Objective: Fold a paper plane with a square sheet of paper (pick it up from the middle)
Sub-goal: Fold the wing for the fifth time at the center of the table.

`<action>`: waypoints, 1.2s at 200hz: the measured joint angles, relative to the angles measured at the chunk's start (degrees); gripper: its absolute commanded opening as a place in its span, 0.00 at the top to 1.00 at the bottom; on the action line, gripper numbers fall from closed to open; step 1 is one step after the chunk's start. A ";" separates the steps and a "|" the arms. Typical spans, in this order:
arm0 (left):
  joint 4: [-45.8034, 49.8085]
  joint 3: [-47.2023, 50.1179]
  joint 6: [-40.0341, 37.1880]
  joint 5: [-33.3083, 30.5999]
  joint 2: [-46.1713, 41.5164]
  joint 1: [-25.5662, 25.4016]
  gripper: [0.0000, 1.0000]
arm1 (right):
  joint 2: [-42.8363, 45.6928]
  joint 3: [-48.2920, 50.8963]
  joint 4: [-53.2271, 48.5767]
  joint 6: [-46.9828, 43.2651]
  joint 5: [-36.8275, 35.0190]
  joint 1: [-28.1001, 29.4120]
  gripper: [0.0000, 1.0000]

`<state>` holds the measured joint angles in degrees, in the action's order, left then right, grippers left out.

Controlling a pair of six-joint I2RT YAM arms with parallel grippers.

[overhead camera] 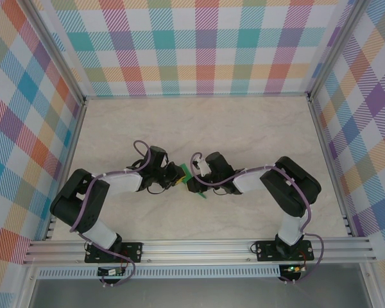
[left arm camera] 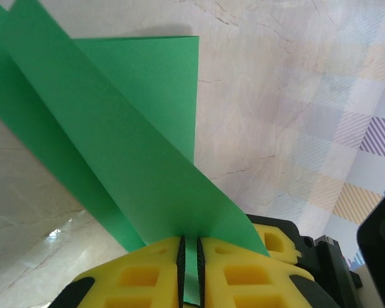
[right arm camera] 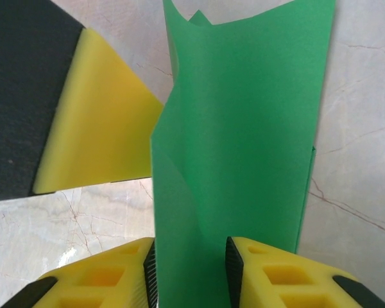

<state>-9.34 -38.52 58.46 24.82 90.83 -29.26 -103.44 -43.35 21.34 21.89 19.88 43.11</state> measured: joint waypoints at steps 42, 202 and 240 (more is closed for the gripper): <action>0.04 0.00 -0.24 0.00 0.90 0.00 0.86 | 0.00 0.00 -0.17 0.83 1.75 -1.51 0.66; 0.13 0.04 -0.87 0.02 0.90 -0.04 0.86 | -4.17 -3.89 -3.48 4.83 9.62 -3.69 0.92; 0.00 0.66 -0.87 0.02 0.13 -0.04 0.86 | -4.87 -4.28 -3.50 6.05 11.72 -4.15 0.94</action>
<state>-9.34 -37.87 57.58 24.84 90.96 -29.30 -108.31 -47.64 17.85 27.94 31.59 38.96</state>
